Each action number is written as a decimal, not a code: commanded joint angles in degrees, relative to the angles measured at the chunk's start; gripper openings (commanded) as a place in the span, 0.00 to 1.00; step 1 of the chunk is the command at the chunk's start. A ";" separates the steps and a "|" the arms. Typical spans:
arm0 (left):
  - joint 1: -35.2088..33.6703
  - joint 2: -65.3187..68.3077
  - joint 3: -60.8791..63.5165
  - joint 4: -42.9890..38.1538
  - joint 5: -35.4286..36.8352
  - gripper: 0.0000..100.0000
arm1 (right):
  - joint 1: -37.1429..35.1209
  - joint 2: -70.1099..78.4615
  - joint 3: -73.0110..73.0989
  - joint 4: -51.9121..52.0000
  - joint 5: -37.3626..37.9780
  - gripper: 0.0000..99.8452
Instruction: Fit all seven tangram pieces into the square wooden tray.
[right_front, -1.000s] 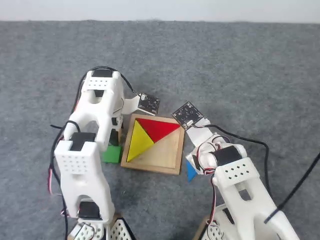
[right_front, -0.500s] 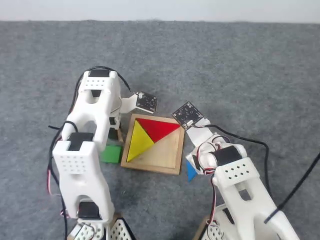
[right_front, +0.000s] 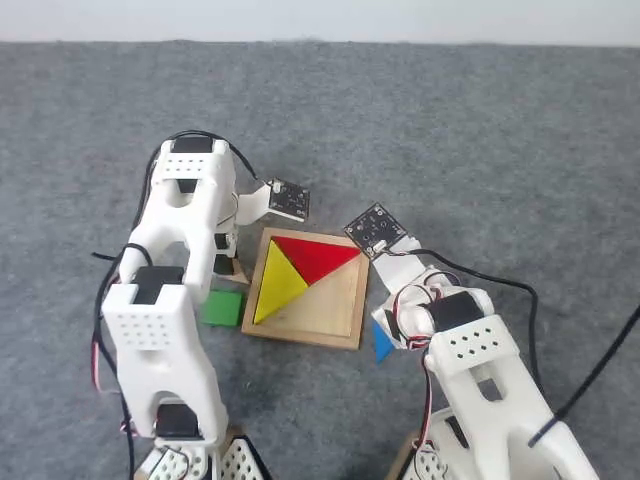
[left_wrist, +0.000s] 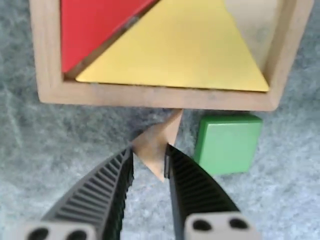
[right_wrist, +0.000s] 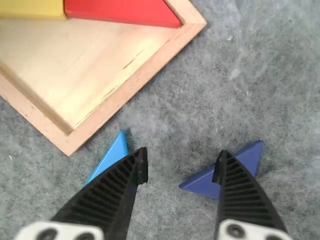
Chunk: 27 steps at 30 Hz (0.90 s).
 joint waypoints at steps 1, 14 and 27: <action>-0.18 -0.79 -1.19 0.35 0.88 0.08 | 0.84 0.22 -0.44 -0.48 0.79 0.22; -0.18 -0.18 -1.27 -0.62 1.32 0.22 | 0.84 0.22 -0.44 -0.48 0.79 0.22; 0.35 -0.18 -1.36 -6.33 6.24 0.24 | 0.84 0.22 -0.35 -0.48 0.79 0.22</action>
